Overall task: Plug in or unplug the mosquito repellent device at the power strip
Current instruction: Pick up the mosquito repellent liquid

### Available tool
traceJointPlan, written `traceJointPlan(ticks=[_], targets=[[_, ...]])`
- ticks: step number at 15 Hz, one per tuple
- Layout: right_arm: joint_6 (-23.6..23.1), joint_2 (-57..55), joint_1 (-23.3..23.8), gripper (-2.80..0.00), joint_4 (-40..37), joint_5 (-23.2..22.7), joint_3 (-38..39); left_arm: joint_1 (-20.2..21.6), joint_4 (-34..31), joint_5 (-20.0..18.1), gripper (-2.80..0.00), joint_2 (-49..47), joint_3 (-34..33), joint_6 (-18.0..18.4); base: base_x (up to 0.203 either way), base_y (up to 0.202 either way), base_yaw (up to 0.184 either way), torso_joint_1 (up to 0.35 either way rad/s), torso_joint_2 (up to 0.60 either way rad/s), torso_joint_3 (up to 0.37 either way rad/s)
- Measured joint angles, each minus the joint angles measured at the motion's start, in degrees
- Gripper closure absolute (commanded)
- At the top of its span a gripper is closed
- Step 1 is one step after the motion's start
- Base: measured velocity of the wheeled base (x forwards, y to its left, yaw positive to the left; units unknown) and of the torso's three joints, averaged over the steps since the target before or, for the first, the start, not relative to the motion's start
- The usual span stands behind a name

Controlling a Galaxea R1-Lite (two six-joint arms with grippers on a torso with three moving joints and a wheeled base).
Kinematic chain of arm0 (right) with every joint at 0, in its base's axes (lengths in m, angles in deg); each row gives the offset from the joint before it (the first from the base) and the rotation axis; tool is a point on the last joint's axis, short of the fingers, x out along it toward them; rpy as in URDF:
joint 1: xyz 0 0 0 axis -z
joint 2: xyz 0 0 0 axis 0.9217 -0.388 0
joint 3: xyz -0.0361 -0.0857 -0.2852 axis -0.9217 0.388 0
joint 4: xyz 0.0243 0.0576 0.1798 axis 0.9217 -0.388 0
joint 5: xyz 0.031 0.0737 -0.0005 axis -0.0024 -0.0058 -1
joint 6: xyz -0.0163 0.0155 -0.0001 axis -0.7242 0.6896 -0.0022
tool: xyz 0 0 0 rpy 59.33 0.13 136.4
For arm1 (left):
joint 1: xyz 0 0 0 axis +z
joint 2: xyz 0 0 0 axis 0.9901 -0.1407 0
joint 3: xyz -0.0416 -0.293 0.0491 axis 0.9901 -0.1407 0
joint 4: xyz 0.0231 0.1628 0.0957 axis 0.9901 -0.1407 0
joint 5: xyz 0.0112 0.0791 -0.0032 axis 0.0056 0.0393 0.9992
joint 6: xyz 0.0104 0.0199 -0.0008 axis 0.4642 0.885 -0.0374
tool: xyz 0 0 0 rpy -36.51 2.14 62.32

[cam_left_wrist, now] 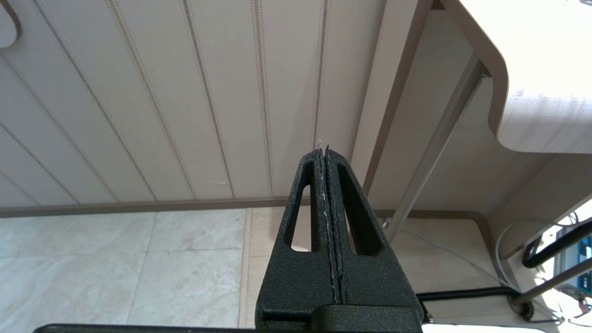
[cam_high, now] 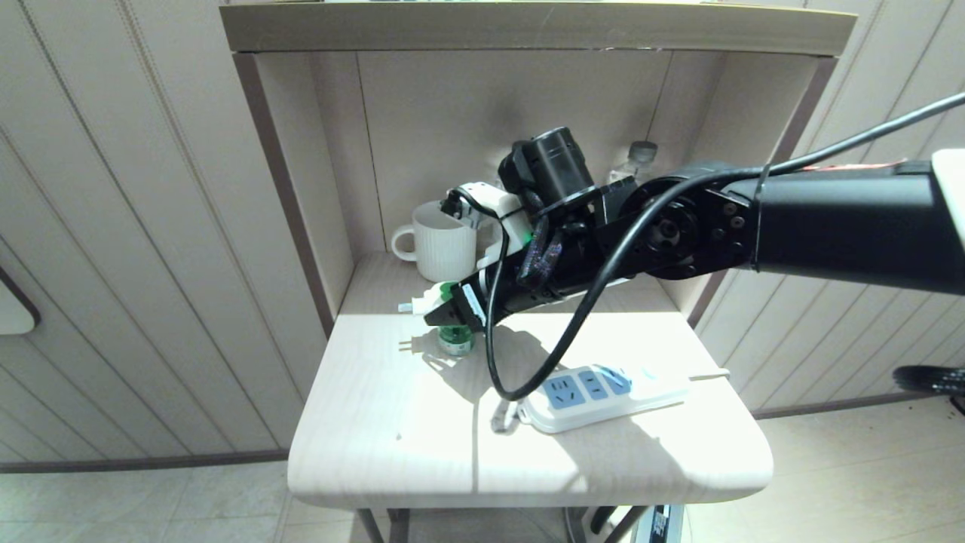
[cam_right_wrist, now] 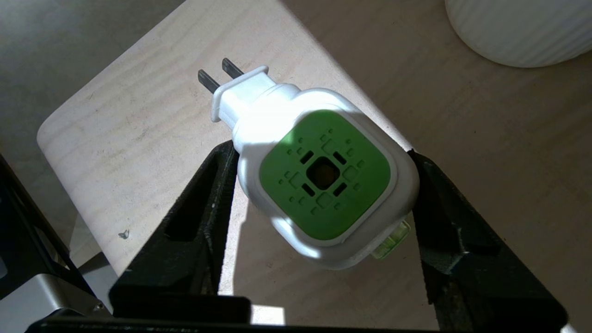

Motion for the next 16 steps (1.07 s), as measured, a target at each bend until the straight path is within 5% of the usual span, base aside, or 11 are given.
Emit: traceJointPlan(ticks=[7,10,13,16], targets=[[0.39,0.22,0.33,0.00,-0.04,0.82,0.45,0.00,0.00,-0.01,0.00,0.00,0.02,-0.02,0.000,0.000,0.000,0.000,0.00,0.000],[1.43,1.09,-0.45,0.00,-0.06,8.04,2.00,0.00,0.01,0.00,0.00,0.00,0.02,-0.02,0.000,0.000,0.000,0.000,0.00,0.000],[9.51,2.43,-2.46,0.00,-0.52,17.55,3.52,0.00,0.01,-0.01,0.00,0.00,0.02,-0.01,0.000,0.000,0.000,0.000,0.00,0.000],[16.42,4.34,-3.36,0.00,-0.70,19.64,5.87,0.00,0.00,0.00,0.00,0.00,0.02,0.00,0.000,0.000,0.000,0.000,0.00,0.000]])
